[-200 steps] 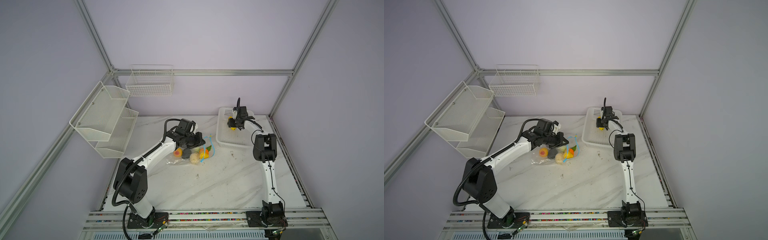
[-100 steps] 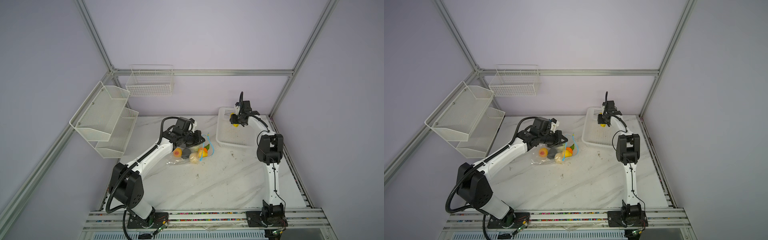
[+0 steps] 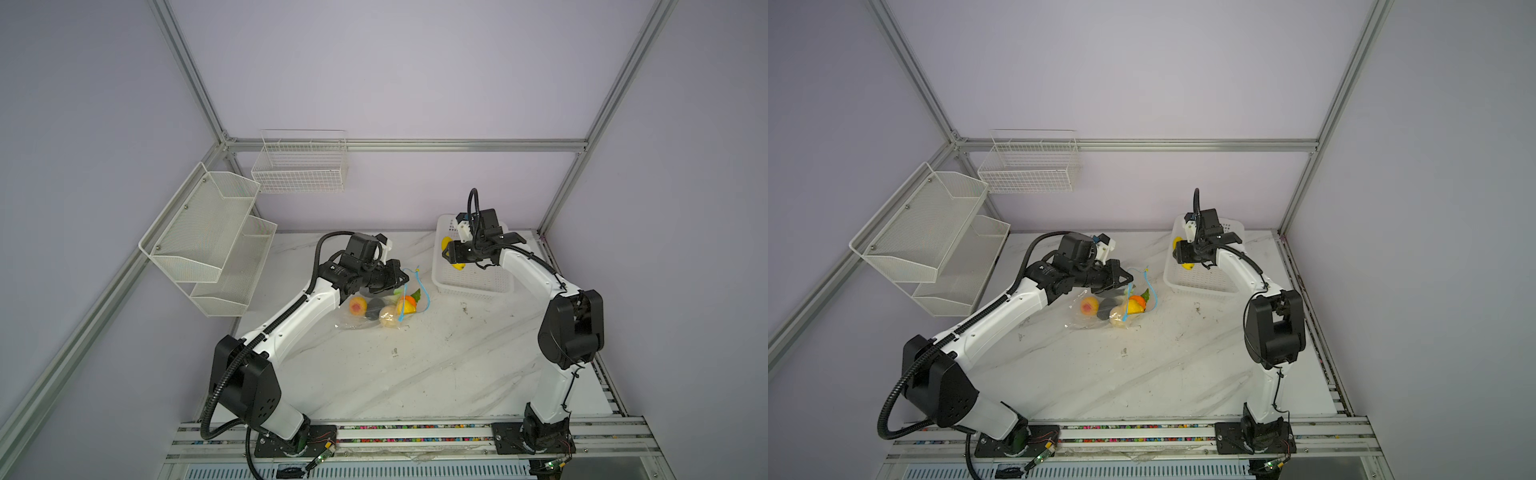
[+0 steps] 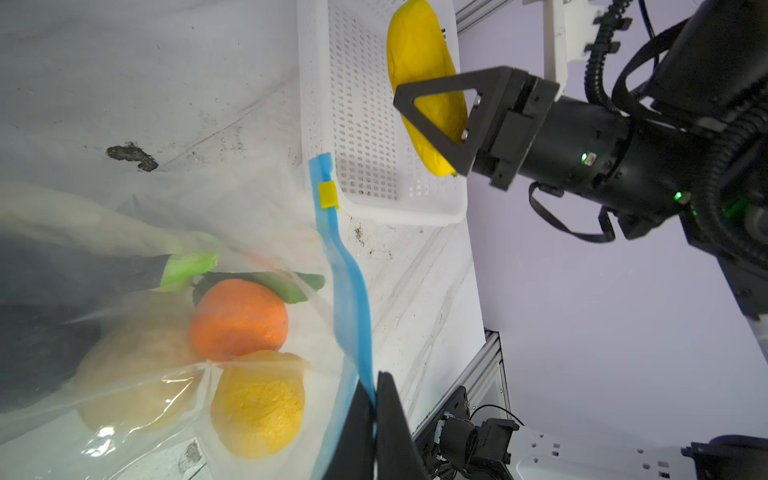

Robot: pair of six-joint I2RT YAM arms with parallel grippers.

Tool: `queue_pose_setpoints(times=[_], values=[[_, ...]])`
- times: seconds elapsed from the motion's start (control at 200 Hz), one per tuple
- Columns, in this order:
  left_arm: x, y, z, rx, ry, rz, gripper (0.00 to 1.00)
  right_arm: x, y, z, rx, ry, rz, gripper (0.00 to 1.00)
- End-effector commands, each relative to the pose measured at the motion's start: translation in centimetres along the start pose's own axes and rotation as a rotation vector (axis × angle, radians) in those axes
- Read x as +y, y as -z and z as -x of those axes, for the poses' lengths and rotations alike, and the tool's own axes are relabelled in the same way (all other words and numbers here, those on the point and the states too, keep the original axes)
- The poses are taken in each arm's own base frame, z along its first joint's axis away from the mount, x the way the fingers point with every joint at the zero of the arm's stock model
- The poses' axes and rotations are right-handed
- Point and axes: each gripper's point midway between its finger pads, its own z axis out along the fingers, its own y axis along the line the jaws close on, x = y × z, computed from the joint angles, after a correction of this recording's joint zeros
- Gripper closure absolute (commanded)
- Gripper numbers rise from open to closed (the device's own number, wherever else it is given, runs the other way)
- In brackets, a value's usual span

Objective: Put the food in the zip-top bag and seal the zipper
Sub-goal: 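Lift the yellow mango with the right gripper and carry it to the bag mouth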

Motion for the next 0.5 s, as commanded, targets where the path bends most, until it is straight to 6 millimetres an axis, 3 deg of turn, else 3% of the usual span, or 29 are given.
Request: queue_pose_setpoints(times=[0.0, 0.155, 0.495], values=[[-1.7, 1.5, 0.7, -0.035, -0.060, -0.058, 1.00, 3.4, 2.3, -1.0, -0.007, -0.021, 0.091, 0.51], [-2.1, 1.5, 0.8, -0.035, -0.061, -0.081, 1.00, 5.5, 4.6, -3.1, 0.029, -0.015, 0.135, 0.50], [-2.5, 2.0, 0.9, -0.050, -0.068, -0.101, 1.00, 7.7, 8.2, -6.0, 0.145, 0.075, 0.183, 0.50]])
